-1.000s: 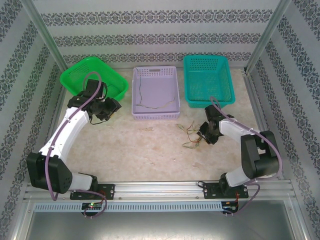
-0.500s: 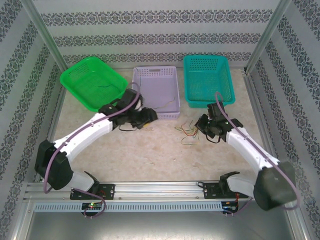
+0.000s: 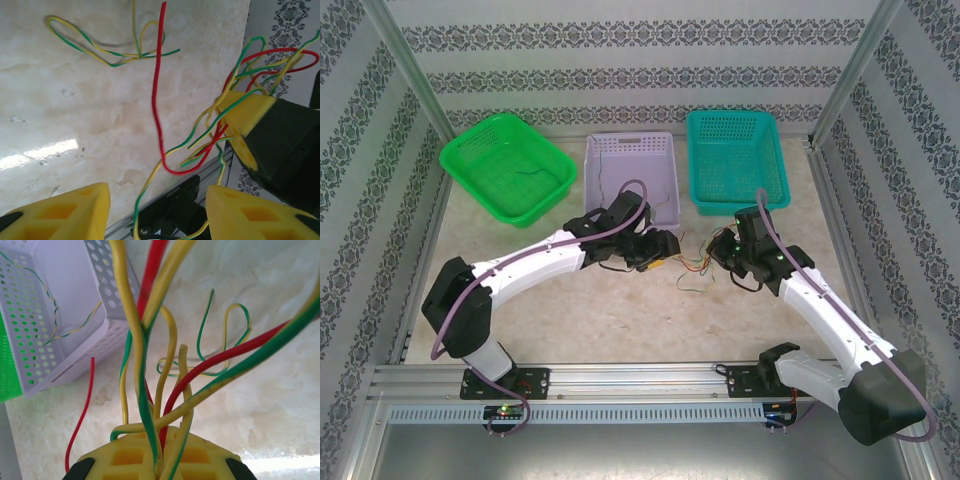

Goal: Untangle the cables

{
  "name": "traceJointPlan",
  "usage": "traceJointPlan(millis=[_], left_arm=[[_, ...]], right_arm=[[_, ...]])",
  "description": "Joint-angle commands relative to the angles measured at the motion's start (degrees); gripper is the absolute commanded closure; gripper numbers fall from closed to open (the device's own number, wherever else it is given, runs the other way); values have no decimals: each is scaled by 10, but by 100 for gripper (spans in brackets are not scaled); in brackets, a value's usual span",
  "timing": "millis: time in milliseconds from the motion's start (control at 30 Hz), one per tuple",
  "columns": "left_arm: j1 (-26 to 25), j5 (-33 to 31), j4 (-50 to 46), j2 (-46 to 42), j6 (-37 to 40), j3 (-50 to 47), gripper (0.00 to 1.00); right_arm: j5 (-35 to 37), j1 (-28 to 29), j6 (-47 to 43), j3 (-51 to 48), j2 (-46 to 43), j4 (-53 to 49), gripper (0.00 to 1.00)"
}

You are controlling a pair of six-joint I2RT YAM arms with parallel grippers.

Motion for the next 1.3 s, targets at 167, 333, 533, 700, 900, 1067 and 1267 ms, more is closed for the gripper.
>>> traceJointPlan(millis=[167, 333, 533, 700, 900, 1067, 1267], left_arm=[[-24, -30, -5, 61, 15, 54, 54], [-27, -110, -103, 41, 57, 51, 88], [-24, -177, -205, -7, 117, 11, 100], [-16, -216, -233, -26, 160, -28, 100], [-10, -273, -269, -26, 211, -23, 100], [-3, -299, -275, -30, 216, -19, 100], [7, -292, -262, -38, 193, -24, 84]], right_arm=[[-17, 17, 47, -20, -29, -19, 100], [-39, 27, 105, -57, -39, -5, 100], [-79, 78, 196, -100, 36, 72, 86], [-72, 80, 162, -62, 83, 38, 52], [32, 16, 61, -8, 18, -119, 49], [31, -73, 62, -40, -6, -57, 55], [15, -88, 101, -13, 111, 47, 62]])
